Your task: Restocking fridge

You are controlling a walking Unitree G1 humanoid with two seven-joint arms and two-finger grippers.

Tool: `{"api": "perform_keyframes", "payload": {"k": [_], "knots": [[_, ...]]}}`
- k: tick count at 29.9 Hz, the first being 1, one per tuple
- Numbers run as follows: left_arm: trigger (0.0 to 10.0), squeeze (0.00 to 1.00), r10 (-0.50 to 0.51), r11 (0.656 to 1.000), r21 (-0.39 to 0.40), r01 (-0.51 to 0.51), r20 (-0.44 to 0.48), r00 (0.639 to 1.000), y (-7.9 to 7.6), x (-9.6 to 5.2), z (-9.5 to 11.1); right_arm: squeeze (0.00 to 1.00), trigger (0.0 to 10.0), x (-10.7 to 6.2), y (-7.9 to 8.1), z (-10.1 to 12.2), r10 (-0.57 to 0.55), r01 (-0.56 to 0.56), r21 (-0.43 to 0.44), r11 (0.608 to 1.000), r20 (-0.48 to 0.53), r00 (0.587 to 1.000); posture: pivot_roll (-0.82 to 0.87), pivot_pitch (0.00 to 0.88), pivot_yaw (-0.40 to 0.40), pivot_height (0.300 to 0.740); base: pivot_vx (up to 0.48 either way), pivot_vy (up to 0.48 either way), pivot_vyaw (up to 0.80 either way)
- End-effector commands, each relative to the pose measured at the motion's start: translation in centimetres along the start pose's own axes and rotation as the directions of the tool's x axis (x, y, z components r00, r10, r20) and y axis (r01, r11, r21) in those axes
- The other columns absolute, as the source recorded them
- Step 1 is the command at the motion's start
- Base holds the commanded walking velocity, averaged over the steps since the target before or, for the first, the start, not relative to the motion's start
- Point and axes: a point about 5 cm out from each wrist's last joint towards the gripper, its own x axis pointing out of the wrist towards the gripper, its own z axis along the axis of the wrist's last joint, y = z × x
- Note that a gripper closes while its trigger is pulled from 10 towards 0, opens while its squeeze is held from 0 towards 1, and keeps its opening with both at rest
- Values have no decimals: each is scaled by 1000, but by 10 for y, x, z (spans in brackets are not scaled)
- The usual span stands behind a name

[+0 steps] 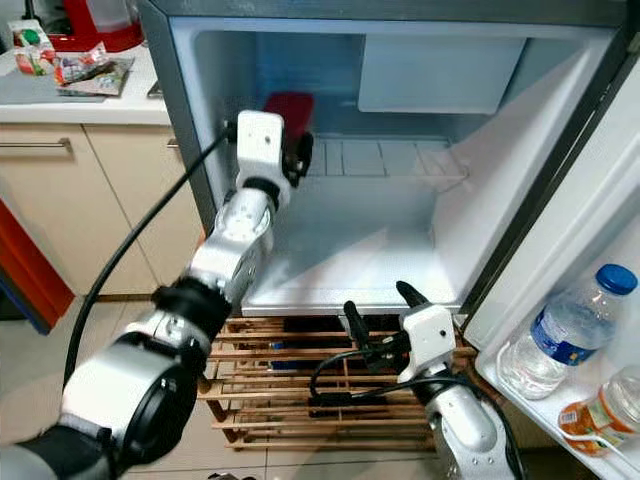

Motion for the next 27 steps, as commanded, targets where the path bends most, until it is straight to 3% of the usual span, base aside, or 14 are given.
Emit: {"api": "perform_keyframes", "payload": {"k": [1,4,5,6,7,8,11,18,27], "knots": [[10000,0,13,1000,-4,-13,-10,1000,-3,2,1,0,10000,6,3,18,42,-42,11,999,42,998,-296,0,46,740,0,0,0],[10000,0,41,999,-8,-41,-30,999,-2,8,7,0,10000,4,15,36,103,-104,25,994,56,993,-310,0,48,740,0,0,0],[10000,78,41,999,-13,-42,-38,998,-2,9,7,0,10000,2,18,37,112,-113,29,993,52,992,-314,0,46,740,0,0,0],[10000,78,41,999,-13,-42,-38,998,-2,9,7,0,10000,2,18,37,112,-113,29,993,52,992,-314,0,46,740,0,0,0],[10000,478,49,999,-5,-49,-51,998,-2,10,7,0,10000,0,20,36,116,-118,34,992,46,992,-316,1,46,740,0,0,0],[10000,1000,63,998,0,-64,-65,996,-1,10,6,0,10000,-2,22,35,122,-123,41,992,35,992,-318,9,47,740,0,0,0],[10000,1000,108,994,-24,-110,-89,990,3,11,3,0,10000,-10,29,35,130,-130,68,989,1,991,-324,26,47,740,0,0,0],[10000,1000,137,990,16,-137,-81,987,9,13,7,0,10000,-19,35,36,140,-136,90,987,-43,989,-332,44,45,740,0,0,0],[10000,1000,125,992,17,-124,-29,992,3,17,20,0,10000,-26,39,35,137,-129,100,987,-76,988,-331,44,47,740,0,0,0]]}}
